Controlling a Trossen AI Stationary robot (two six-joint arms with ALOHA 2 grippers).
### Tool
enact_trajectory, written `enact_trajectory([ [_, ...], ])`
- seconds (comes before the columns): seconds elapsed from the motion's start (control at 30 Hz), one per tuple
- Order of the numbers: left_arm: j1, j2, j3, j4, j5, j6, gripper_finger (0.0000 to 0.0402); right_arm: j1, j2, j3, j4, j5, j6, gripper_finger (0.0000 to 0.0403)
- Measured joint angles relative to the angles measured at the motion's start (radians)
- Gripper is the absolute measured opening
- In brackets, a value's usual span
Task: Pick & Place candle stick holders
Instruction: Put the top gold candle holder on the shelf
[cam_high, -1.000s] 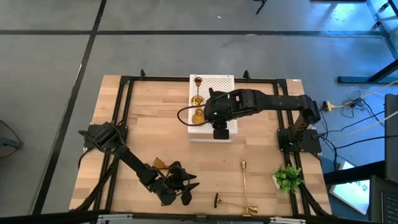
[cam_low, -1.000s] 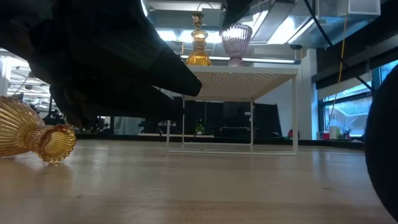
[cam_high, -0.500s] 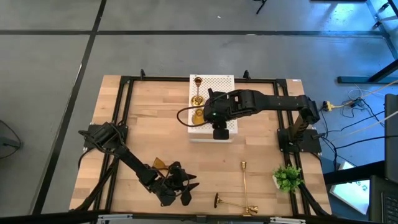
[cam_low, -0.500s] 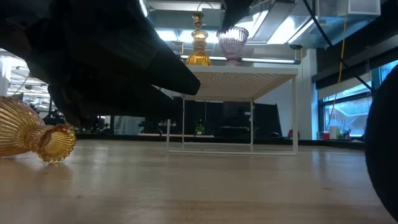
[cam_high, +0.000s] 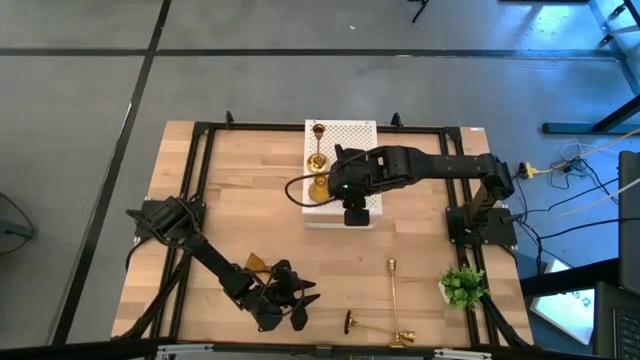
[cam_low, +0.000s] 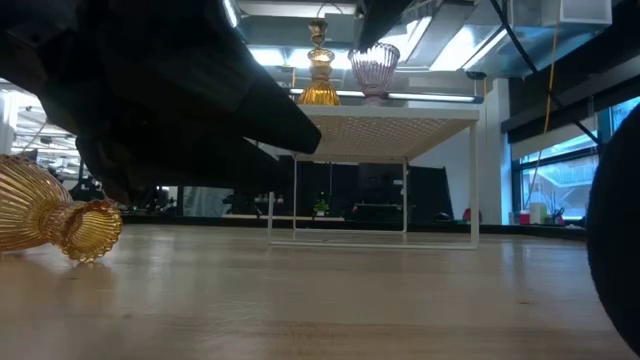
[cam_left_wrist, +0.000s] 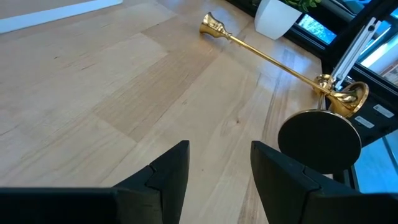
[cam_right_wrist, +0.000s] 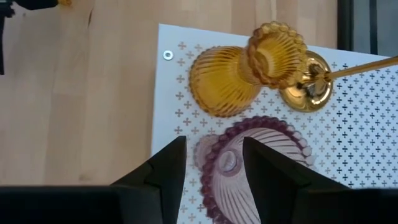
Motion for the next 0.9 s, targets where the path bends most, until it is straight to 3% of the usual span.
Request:
enact_trajectory([
  [0.67,0.000,0.000,0.000,0.000,0.000,0.000,0.0166,0.003,0.000,0.002,-0.035,-0.003,0.000,0.0160],
  [0.9,0.000,0.000,0.000,0.000,0.000,0.000,0.0166,0.003,-0.001,0.061,-0.034,-0.002,0.003,0.0161],
])
